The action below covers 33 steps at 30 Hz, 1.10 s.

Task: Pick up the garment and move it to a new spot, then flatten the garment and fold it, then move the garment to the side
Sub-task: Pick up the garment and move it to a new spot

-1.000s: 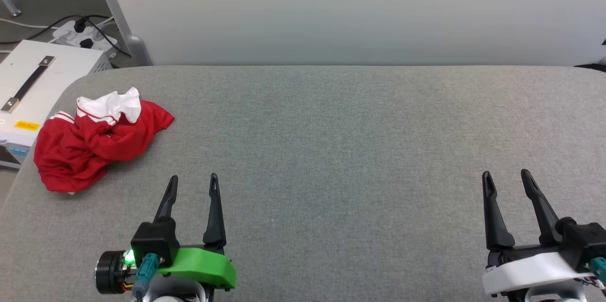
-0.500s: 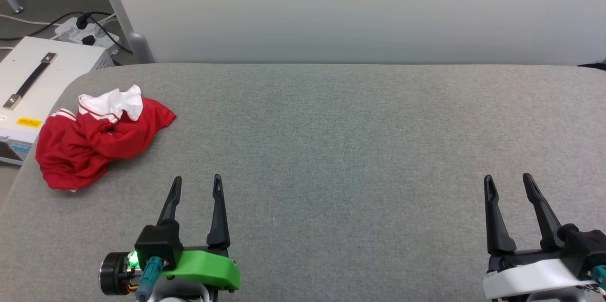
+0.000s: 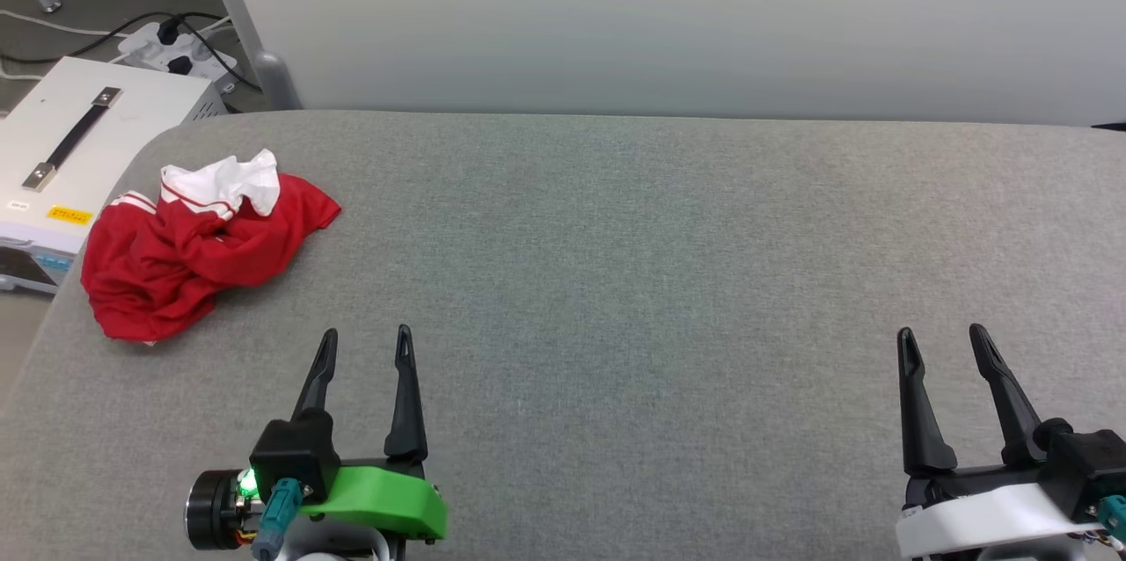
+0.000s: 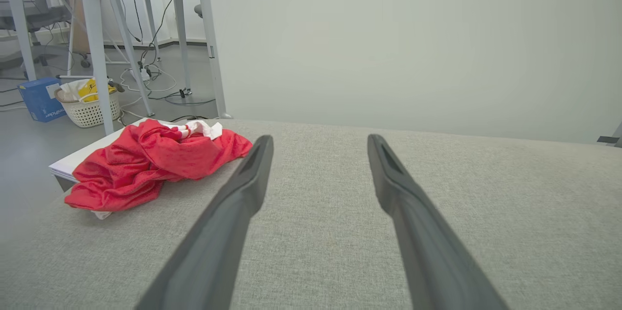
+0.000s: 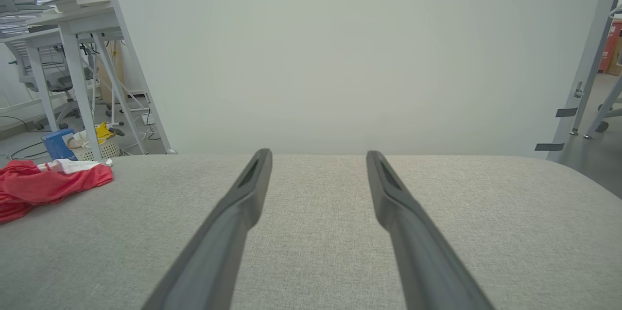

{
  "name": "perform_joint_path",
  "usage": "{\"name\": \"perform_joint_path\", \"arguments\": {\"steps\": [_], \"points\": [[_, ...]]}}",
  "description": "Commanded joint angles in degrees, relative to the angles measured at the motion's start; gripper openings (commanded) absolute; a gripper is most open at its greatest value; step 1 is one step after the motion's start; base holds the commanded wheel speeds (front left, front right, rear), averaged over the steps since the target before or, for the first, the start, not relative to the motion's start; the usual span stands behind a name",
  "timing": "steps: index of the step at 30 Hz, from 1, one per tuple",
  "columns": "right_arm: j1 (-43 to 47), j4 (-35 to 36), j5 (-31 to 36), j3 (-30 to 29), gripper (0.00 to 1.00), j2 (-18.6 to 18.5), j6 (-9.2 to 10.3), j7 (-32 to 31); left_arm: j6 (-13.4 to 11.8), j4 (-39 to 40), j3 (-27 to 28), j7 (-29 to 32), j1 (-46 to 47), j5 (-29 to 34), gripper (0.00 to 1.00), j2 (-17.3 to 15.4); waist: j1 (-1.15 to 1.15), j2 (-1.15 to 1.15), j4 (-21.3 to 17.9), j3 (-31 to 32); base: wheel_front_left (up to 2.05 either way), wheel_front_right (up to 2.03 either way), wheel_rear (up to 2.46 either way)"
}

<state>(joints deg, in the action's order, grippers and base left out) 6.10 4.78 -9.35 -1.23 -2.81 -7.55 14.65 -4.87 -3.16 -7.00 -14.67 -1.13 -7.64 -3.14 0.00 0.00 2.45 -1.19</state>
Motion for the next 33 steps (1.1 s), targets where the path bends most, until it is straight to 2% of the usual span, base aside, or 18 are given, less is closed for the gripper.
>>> {"name": "perform_joint_path", "arguments": {"steps": [1,8,33], "points": [[0.7,-0.1,0.0,0.2,1.0,-0.1,0.06,0.3,-0.5,-0.2,0.1,-0.3,0.2,-0.2,1.0,0.3,0.0,0.0,0.8,-0.2,0.0,0.0,0.0],[0.5,0.0,0.3,1.0,1.0,-0.1,0.06,0.3,-0.4,-0.4,0.8,-0.3,0.6,-0.4,1.0,0.3,0.0,0.0,4.4,-0.9,0.0,0.0,0.0],[-0.9,0.4,2.1,2.9,1.0,-0.1,0.06,0.3,-0.8,-0.5,3.8,-0.3,1.1,-3.5,1.0,0.3,0.0,0.0,21.8,-3.9,0.0,0.0,0.0]]}}
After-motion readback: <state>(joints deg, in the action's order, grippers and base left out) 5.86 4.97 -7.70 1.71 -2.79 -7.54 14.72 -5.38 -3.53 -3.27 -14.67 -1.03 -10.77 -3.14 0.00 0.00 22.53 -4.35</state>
